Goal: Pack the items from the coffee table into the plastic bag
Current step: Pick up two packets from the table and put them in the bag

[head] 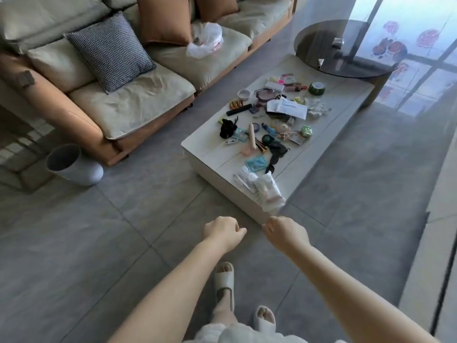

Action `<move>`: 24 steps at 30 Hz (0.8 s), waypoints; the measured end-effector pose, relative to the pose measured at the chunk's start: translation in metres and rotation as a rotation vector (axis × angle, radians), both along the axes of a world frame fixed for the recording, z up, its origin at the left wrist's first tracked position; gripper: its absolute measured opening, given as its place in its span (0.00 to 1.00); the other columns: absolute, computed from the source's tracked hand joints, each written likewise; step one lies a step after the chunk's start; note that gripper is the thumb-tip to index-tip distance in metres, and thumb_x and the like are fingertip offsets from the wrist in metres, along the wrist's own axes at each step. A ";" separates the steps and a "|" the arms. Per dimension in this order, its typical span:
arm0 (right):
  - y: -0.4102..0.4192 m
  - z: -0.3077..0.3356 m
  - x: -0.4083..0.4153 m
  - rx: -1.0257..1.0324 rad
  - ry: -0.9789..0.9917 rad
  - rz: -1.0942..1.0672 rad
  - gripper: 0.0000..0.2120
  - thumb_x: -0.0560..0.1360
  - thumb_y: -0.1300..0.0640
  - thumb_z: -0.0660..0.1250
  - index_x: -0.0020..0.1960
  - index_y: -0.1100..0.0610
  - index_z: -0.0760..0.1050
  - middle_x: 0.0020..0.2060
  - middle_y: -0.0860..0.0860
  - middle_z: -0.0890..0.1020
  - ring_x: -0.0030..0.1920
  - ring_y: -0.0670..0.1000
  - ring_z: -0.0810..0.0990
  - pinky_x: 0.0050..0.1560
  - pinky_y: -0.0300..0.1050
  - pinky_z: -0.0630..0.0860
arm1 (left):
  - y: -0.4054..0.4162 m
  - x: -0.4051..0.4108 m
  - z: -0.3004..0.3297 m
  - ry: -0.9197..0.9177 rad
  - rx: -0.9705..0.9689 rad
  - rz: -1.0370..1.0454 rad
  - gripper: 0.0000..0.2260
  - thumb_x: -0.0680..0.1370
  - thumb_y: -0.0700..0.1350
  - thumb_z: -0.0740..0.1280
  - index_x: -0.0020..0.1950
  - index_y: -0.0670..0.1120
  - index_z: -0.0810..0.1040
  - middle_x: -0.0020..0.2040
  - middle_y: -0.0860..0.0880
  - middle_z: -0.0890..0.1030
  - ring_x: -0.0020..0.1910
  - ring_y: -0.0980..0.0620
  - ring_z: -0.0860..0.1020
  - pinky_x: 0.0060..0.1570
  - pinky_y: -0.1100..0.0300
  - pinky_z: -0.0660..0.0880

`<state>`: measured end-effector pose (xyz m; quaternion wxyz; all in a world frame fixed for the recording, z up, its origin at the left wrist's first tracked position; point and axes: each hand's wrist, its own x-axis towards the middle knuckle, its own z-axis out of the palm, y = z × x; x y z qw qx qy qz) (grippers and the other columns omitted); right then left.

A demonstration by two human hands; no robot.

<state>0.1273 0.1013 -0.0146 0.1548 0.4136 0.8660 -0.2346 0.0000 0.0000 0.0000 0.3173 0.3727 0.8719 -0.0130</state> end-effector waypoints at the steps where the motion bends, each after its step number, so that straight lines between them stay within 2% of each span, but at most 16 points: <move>1: 0.001 -0.003 -0.003 -0.015 -0.015 0.003 0.15 0.79 0.48 0.54 0.48 0.56 0.75 0.53 0.53 0.79 0.56 0.57 0.77 0.43 0.45 0.68 | 0.002 -0.005 -0.002 -0.032 -0.026 -0.013 0.17 0.77 0.59 0.59 0.57 0.52 0.80 0.59 0.50 0.81 0.60 0.48 0.77 0.56 0.58 0.71; 6: 0.013 -0.029 -0.029 -0.095 -0.024 -0.030 0.15 0.79 0.48 0.54 0.50 0.57 0.75 0.53 0.54 0.76 0.55 0.57 0.74 0.48 0.46 0.71 | 0.019 -0.040 -0.020 -0.113 -0.089 -0.073 0.16 0.77 0.58 0.59 0.58 0.53 0.79 0.59 0.50 0.80 0.60 0.48 0.77 0.57 0.58 0.72; 9: 0.022 -0.040 -0.051 -0.102 -0.012 -0.053 0.15 0.79 0.48 0.55 0.52 0.55 0.76 0.54 0.52 0.76 0.56 0.56 0.74 0.47 0.46 0.70 | 0.030 -0.066 -0.029 -0.143 -0.087 -0.106 0.16 0.77 0.58 0.59 0.59 0.52 0.79 0.59 0.51 0.80 0.60 0.48 0.77 0.56 0.57 0.72; 15: 0.035 -0.058 -0.085 -0.152 -0.022 -0.129 0.15 0.78 0.47 0.56 0.56 0.53 0.76 0.56 0.51 0.77 0.59 0.56 0.74 0.53 0.48 0.73 | 0.057 -0.102 -0.047 -0.151 -0.128 -0.194 0.17 0.79 0.57 0.58 0.60 0.50 0.78 0.60 0.48 0.80 0.60 0.46 0.76 0.55 0.56 0.72; 24: 0.090 -0.076 -0.105 -0.179 -0.057 -0.170 0.16 0.78 0.48 0.56 0.59 0.53 0.75 0.57 0.52 0.77 0.60 0.55 0.74 0.54 0.49 0.73 | 0.115 -0.122 -0.072 -0.196 -0.164 -0.191 0.16 0.79 0.57 0.58 0.59 0.51 0.78 0.59 0.49 0.80 0.59 0.47 0.77 0.53 0.56 0.73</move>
